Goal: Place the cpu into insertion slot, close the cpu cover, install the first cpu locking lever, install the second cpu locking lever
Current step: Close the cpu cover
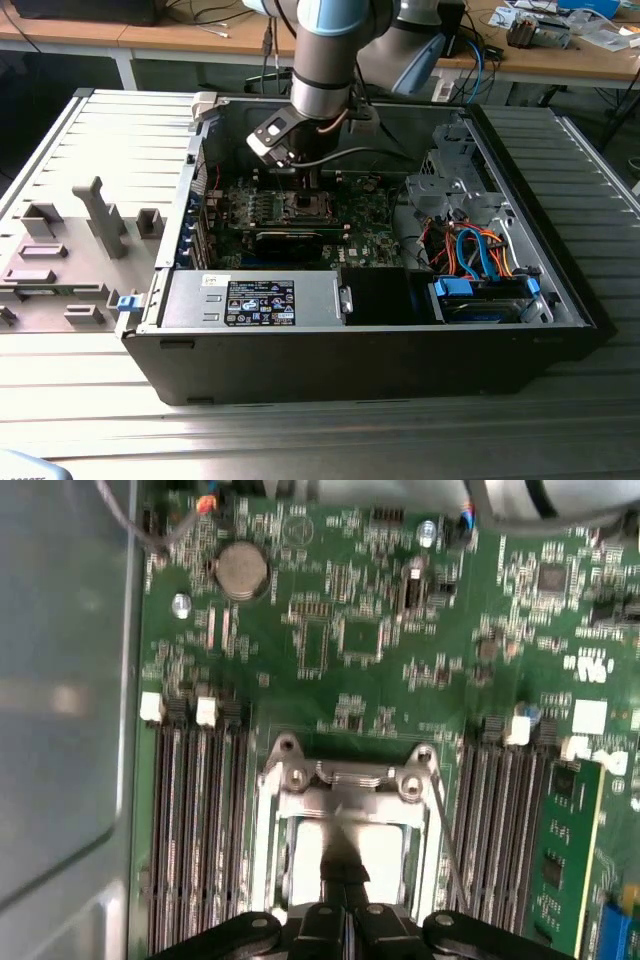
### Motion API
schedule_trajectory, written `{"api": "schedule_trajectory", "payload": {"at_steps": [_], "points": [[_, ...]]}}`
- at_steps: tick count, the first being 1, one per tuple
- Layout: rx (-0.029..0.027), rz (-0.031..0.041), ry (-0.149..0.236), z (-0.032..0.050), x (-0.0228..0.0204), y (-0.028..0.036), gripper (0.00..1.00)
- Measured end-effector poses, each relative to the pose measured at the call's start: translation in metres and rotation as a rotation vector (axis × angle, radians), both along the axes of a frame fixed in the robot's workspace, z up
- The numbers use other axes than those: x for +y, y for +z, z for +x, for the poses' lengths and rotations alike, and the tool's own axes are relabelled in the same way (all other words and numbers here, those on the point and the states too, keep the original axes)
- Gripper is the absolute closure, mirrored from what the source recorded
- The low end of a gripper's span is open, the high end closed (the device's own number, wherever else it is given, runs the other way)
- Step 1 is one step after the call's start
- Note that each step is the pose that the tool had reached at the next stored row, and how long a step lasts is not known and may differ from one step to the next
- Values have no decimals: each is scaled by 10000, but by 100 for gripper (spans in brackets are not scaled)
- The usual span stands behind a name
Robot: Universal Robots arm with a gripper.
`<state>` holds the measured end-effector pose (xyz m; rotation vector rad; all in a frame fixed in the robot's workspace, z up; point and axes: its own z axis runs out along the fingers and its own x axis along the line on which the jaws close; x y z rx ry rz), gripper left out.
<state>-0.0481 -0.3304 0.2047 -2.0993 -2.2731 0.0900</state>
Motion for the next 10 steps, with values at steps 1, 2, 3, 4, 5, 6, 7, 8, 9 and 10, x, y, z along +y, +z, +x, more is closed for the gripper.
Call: {"api": "schedule_trajectory", "payload": {"at_steps": [1, 2, 3, 4, 5, 6, 7, 8, 9, 10], "points": [[4, 0, 1, 18, 0, 1, 89], [6, 2, 2, 32, 0, 3, 89], [8, 4, 3, 43, 0, 6, 89], [11, 8, 3, 55, 2, 13, 89], [18, 3, 2, 59, 1, 22, 89], [21, 0, 1, 61, 0, 35, 89], [21, 0, 1, 63, 0, 52, 89], [21, 1, 0, 63, 0, 72, 89], [20, 1, -1, 63, 0, 93, 89], [21, 0, 1, 63, 0, 115, 89]]}}
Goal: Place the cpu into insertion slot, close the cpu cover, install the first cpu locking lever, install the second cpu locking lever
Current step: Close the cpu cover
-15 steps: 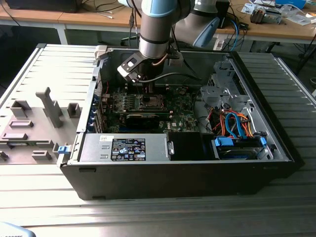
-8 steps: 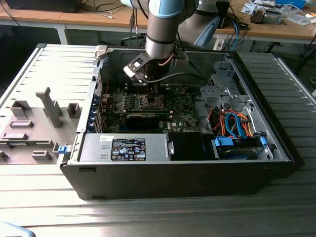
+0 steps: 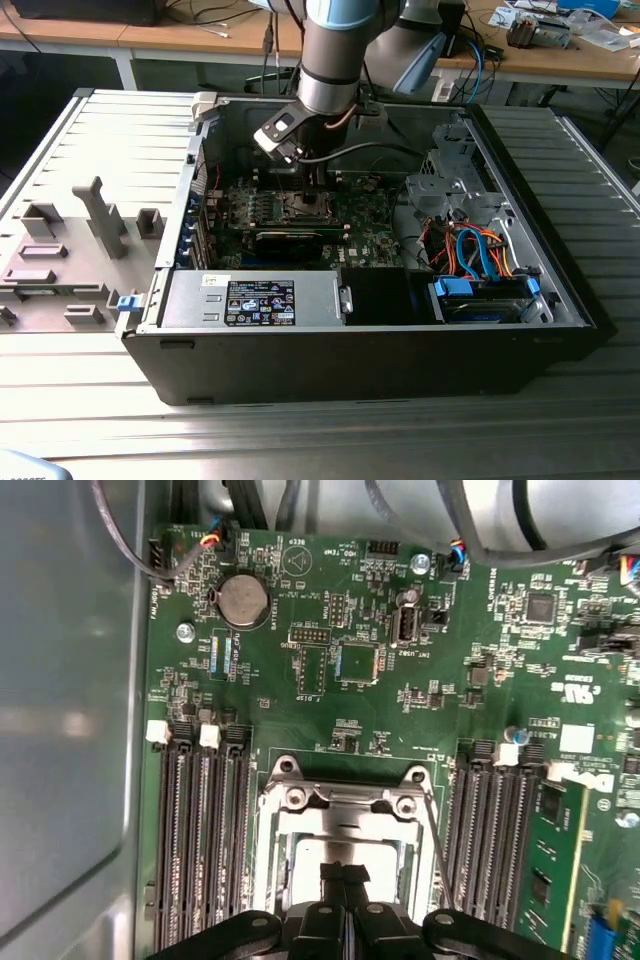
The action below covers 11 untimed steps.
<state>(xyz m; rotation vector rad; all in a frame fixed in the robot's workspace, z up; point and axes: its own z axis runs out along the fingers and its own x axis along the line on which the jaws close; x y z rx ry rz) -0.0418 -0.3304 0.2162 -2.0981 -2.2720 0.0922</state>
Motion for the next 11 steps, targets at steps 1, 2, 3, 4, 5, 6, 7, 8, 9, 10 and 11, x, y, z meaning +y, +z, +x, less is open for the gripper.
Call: {"api": "schedule_trajectory", "payload": {"at_steps": [1, 2, 3, 4, 5, 6, 7, 8, 9, 10, 11], "points": [[0, -1, 0, 0, 0, 19, 89], [1, -1, 0, 0, 0, 39, 89], [0, 0, 1, 0, 0, 51, 89], [0, -1, 1, 0, 0, 73, 89], [0, 0, 0, 0, 0, 81, 89], [0, 0, 1, 0, 0, 91, 89], [0, 0, 1, 0, 0, 97, 89], [0, 0, 1, 0, 0, 101, 89], [1, 0, 1, 0, 0, 105, 89], [0, -1, 1, 0, 0, 113, 89], [0, -1, 1, 0, 0, 117, 89]]}}
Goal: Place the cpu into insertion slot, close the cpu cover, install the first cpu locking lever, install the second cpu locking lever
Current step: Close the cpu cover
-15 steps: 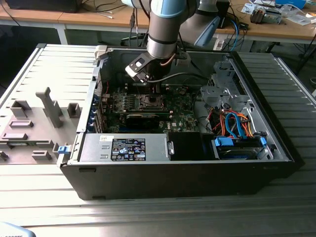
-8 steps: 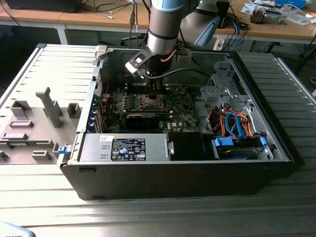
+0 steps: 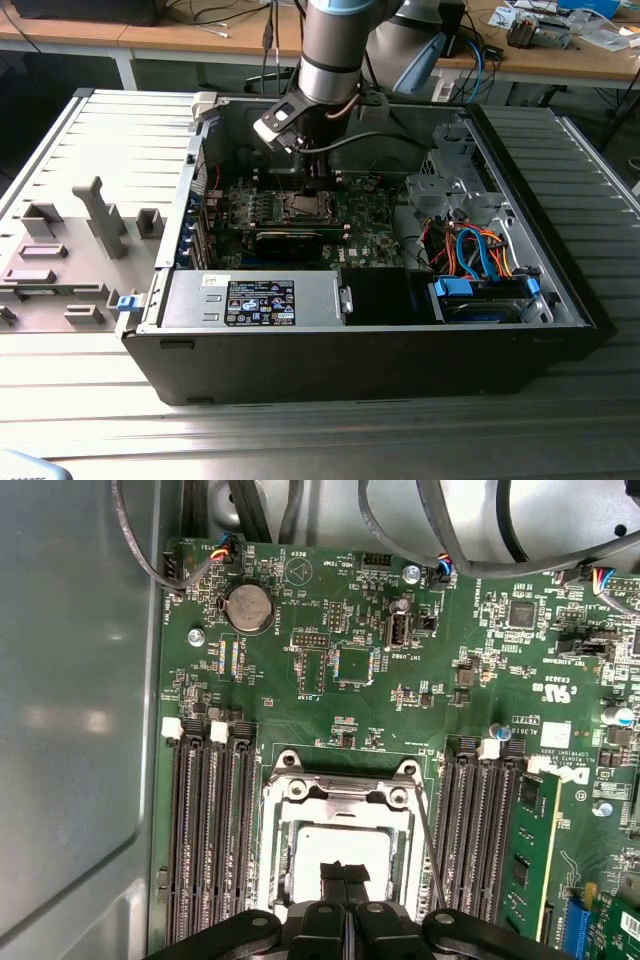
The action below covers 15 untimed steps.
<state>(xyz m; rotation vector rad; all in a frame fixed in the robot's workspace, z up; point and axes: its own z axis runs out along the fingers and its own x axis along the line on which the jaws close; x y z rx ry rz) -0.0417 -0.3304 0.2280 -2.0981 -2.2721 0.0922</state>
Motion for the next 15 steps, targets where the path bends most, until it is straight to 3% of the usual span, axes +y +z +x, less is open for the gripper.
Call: {"api": "schedule_trajectory", "payload": {"at_steps": [15], "points": [[0, 1, 0, 0, 0, 76, 89]]}}
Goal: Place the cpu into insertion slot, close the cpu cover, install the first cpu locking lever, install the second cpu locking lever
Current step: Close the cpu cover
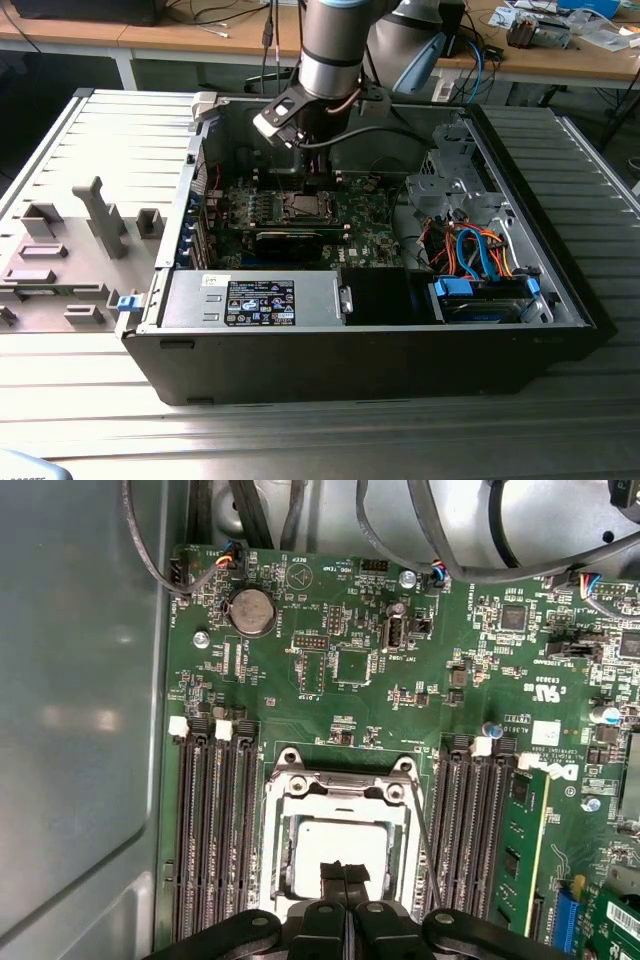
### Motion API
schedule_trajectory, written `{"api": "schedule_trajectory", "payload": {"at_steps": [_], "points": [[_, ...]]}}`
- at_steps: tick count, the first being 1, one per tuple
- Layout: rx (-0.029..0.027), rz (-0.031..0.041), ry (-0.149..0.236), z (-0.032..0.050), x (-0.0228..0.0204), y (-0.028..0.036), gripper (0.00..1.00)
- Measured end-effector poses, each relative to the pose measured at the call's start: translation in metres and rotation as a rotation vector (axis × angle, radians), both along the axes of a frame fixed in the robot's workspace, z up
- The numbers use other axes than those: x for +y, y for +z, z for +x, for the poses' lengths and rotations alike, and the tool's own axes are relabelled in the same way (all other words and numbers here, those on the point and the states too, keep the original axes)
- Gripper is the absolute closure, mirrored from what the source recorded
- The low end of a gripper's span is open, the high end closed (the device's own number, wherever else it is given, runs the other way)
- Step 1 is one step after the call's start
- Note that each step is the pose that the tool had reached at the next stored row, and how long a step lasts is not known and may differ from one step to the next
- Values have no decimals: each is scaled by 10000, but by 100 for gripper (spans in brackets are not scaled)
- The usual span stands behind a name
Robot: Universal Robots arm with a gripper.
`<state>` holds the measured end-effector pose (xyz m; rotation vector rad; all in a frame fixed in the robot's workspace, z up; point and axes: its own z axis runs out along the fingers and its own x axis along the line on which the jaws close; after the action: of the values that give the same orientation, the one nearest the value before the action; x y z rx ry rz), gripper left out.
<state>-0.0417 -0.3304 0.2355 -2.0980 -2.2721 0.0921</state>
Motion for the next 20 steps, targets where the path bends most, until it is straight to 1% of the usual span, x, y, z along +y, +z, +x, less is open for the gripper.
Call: {"api": "schedule_trajectory", "payload": {"at_steps": [20], "points": [[0, 0, -1, 0, 0, 65, 89]]}}
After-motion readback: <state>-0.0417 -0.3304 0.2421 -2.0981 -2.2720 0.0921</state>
